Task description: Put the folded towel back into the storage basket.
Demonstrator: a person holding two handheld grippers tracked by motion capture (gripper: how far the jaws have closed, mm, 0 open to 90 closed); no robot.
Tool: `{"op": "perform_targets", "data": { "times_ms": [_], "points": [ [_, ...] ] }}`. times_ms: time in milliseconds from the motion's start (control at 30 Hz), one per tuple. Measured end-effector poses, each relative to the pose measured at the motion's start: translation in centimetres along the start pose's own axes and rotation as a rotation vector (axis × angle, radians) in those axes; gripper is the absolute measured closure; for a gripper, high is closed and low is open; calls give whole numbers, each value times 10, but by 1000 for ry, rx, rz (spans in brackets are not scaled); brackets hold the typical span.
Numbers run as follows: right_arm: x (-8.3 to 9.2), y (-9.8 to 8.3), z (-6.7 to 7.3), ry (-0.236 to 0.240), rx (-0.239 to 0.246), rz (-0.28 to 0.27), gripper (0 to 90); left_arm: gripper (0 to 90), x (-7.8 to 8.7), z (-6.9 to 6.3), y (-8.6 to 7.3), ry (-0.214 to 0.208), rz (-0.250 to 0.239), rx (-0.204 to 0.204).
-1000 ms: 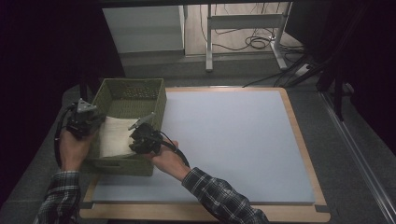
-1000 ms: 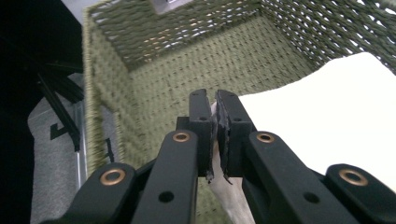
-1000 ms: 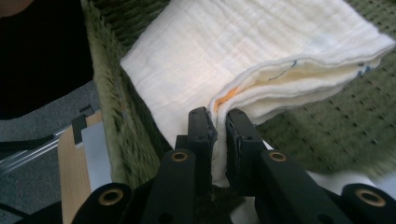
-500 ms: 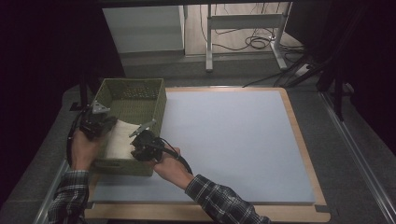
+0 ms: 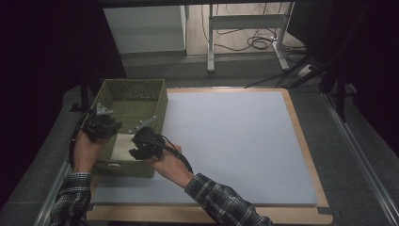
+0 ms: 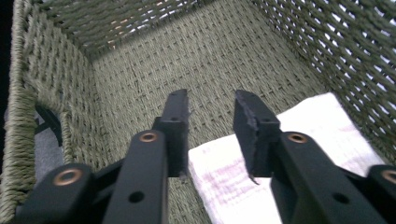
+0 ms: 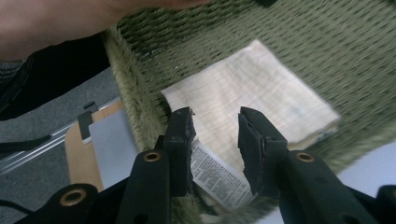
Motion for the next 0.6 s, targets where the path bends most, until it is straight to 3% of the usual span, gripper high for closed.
{"op": "perform_targets", "data": {
  "times_ms": [200, 400, 600],
  "points": [
    [10, 5, -10, -6, 19, -33, 595, 534, 5, -1, 4, -30, -39, 52],
    [17, 3, -17, -30, 63, -58, 514, 421, 2, -4, 9, -48, -55, 78],
    [25, 2, -28, -49, 72, -84, 404, 307, -3, -12, 16, -74, -59, 94]
  ]
}}
Point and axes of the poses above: each handheld gripper's, and its own axes: x roughly backward along the jaws, y roughly out of its top, z roughly to its left, the point moved 8 cm from there along -x, roughly forward along the jaws, and after that the axes turned 10 degrees about -y, right-handed, at the moved point
